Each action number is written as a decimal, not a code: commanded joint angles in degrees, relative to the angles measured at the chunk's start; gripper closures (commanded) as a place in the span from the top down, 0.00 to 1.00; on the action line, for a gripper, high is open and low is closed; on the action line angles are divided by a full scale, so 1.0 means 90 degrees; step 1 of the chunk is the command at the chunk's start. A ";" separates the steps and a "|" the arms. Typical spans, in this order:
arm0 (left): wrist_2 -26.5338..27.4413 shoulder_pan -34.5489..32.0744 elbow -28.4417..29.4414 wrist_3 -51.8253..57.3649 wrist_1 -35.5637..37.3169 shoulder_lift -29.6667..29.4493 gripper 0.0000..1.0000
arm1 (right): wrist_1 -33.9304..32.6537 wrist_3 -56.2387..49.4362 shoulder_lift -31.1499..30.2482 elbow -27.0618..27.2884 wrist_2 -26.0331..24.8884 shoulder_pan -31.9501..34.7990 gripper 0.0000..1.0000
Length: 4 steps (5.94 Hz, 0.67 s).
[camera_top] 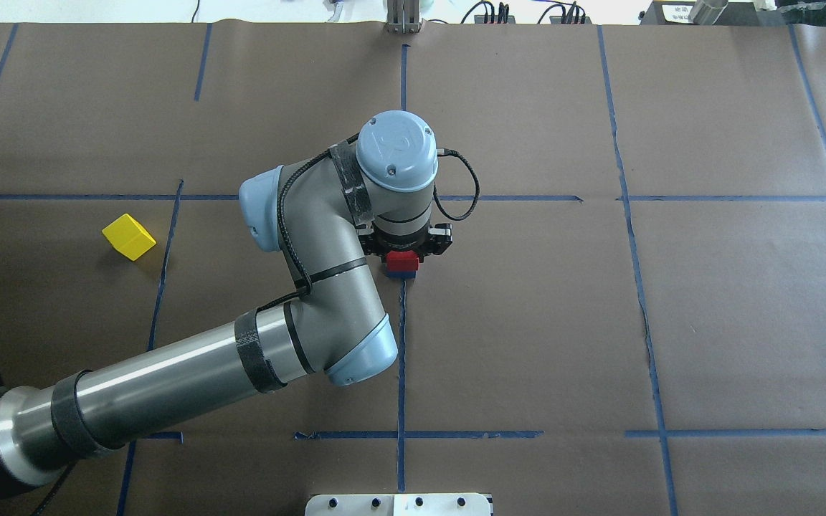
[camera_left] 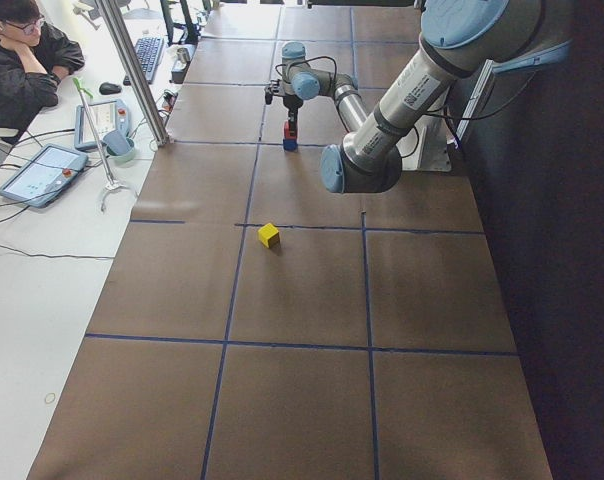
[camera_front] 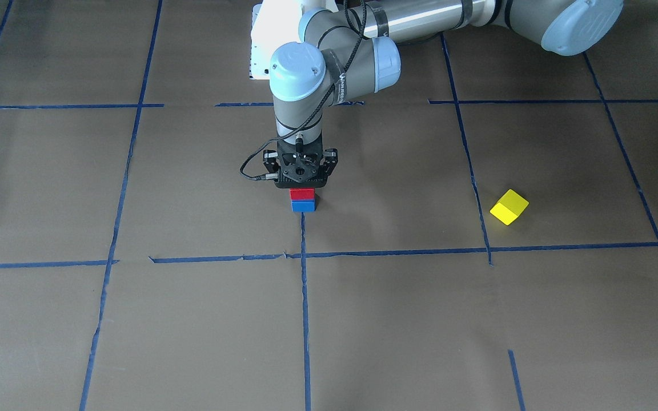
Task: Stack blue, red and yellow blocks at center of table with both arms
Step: 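Open the left gripper to release the red cube and withdraw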
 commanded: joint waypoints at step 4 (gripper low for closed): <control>-0.0086 -0.0440 -0.1134 0.0410 0.0441 0.0192 1.00 | 0.0000 0.0000 0.0000 0.0000 0.0000 0.0000 1.00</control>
